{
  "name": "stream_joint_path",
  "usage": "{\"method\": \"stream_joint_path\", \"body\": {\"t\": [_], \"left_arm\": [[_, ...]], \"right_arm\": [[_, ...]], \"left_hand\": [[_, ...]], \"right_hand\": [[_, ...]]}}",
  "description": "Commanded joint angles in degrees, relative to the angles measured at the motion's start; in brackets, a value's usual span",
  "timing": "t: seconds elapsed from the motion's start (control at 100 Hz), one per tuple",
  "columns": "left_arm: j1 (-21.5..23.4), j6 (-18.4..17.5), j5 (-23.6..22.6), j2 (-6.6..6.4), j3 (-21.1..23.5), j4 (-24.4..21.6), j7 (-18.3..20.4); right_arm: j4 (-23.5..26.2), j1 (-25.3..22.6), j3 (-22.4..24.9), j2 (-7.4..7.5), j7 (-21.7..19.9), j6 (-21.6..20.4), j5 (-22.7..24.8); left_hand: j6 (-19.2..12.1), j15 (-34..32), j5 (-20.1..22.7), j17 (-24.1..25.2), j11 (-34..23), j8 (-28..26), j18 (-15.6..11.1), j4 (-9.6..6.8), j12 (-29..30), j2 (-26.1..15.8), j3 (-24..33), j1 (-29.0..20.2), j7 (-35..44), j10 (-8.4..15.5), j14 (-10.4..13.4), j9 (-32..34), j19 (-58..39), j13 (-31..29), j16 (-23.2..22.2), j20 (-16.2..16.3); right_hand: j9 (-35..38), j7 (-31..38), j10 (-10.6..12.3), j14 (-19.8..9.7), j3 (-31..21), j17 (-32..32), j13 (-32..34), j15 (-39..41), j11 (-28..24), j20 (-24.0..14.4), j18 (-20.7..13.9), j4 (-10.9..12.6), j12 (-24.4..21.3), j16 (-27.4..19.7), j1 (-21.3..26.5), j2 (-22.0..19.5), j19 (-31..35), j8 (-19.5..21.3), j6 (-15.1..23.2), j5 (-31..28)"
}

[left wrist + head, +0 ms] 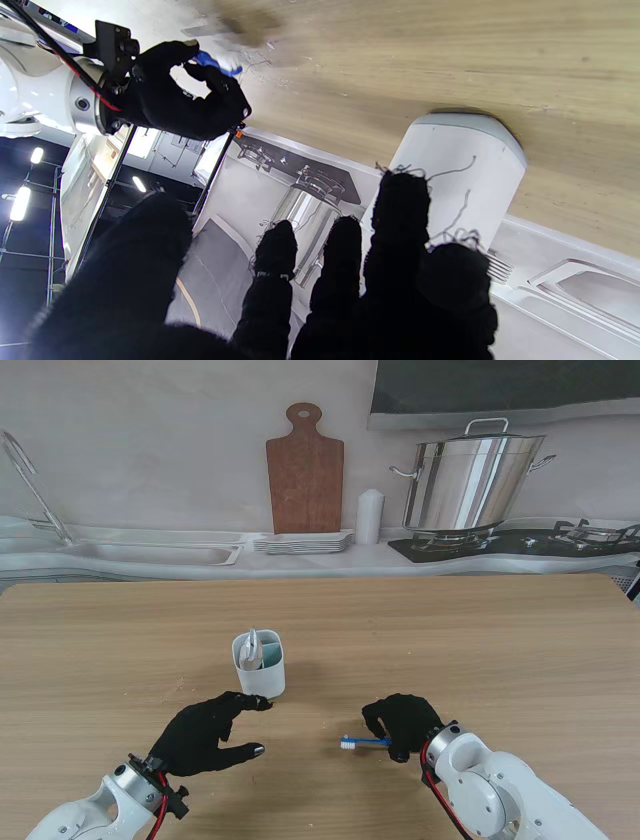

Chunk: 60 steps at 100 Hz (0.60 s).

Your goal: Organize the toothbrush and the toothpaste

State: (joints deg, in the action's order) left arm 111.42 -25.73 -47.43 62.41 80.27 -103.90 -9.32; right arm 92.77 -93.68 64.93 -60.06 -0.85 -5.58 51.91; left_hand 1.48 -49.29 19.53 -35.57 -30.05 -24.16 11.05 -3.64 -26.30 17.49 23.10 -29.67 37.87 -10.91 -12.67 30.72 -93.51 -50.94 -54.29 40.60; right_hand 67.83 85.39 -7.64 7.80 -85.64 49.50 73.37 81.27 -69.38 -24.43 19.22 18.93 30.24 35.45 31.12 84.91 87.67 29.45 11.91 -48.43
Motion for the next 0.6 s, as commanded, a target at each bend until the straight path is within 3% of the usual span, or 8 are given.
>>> {"method": "stream_joint_path", "body": {"t": [0.0,0.31,0.59], "left_arm": [[0.39,-0.29,-0.12,0.07,0.15,-0.66,0.75],[1.15,-0.35,-0.76,0.10,1.50,-1.33,0.55],[2.39,0.06,-1.58,0.20,3.59,-1.87,0.08]], "right_arm": [[2.07,-0.89,0.19,-0.82,-0.55,1.44,-1.63],[7.87,-1.41,1.10,-2.67,0.88,7.33,-11.85],[9.22,2.53,-1.07,-4.89,3.57,10.74,-23.95]], "left_hand": [[0.15,0.02,1.19,0.54,-0.42,-0.04,-0.10,0.06,0.31,-1.44,0.87,-0.78,0.07,0.54,-1.96,0.95,-0.04,-1.27,1.23,0.56],[0.08,0.23,1.18,1.05,-0.35,-0.04,0.25,0.05,0.33,-1.40,0.88,-0.76,0.05,0.52,-2.06,0.96,0.53,-1.09,1.30,0.40],[0.09,1.03,1.25,2.22,-0.37,-0.05,1.37,0.07,0.31,-1.35,0.88,-0.66,0.05,0.52,-1.99,1.11,2.10,-0.61,1.65,0.11]], "right_hand": [[2.30,3.08,-1.14,-2.74,-4.32,0.08,0.95,1.38,-2.58,-0.93,0.28,-0.32,0.86,0.54,4.21,0.12,1.63,0.20,1.21,-2.67],[1.62,2.98,-1.41,-2.17,-4.32,-0.91,0.98,0.78,-2.43,-1.18,0.50,-1.25,1.10,0.24,4.62,0.12,1.39,0.26,1.10,-2.44],[0.64,2.71,-1.51,-1.51,-4.32,-2.32,0.95,-0.47,-2.37,-1.53,0.54,-2.18,1.25,-0.43,4.98,-0.21,1.02,0.77,0.73,-1.74]]}}
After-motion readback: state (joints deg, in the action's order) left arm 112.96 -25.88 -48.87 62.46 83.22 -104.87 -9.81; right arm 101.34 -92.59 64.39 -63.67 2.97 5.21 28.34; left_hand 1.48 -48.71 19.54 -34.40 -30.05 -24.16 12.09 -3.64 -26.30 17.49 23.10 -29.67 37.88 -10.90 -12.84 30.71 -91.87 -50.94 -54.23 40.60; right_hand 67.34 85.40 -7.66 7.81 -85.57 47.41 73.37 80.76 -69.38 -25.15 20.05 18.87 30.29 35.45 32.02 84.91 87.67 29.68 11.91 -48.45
